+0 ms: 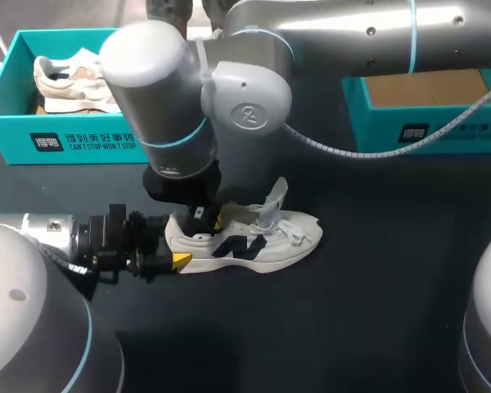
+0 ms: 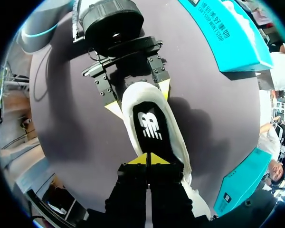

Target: Take the shoe out of the shoebox, open the shoe tongue, remove and reinsert the insole, then place the shoe into the shoebox

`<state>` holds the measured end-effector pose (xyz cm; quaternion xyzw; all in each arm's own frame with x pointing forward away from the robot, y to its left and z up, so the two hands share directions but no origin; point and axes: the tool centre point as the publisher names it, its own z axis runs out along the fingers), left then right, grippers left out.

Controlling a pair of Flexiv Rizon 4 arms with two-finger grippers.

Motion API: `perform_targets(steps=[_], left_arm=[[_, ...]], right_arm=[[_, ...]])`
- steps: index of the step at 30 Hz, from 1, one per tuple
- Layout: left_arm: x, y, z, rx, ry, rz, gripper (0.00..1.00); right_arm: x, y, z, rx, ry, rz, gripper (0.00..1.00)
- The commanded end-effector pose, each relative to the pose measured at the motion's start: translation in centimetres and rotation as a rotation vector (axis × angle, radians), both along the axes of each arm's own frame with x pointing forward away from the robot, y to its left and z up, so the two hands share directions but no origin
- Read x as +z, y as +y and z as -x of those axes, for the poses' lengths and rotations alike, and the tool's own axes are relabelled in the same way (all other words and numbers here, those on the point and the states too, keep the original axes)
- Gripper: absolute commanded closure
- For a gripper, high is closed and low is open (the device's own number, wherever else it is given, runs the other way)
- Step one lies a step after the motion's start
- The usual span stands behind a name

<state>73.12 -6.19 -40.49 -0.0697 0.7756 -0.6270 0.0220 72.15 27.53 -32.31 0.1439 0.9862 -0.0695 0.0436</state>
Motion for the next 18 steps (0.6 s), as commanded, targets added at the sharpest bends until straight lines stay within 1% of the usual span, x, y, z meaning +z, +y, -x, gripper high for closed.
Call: perform_targets(steps=[1,9,14,16,18], left_arm=[[-0.1,0.0,0.1,0.001,-0.001,0.0,1.0],[-0.1,0.0,0.1,0.001,-0.001,0.0,1.0],[-0.1,0.0,0.1,0.001,-0.001,0.0,1.0],[-0.1,0.0,0.1,0.001,-0.001,0.0,1.0],[-0.1,0.0,0.1,0.001,-0.001,0.0,1.0]], right_arm=[[-1.3,0.8,-0.4,0.005,0.019,0.014,1.0],[-1.9,0.3,-0.7,0.01,0.031,0.018,1.0],[-2.6,-0.3,-1.4,0.002,0.031,0.023,1.0],[-3.0,-0.6,-1.7,0.0,0.032,0.044,1.0],[-3.4,-0.8,-1.9,-0.003,0.03,0.033,1.0]])
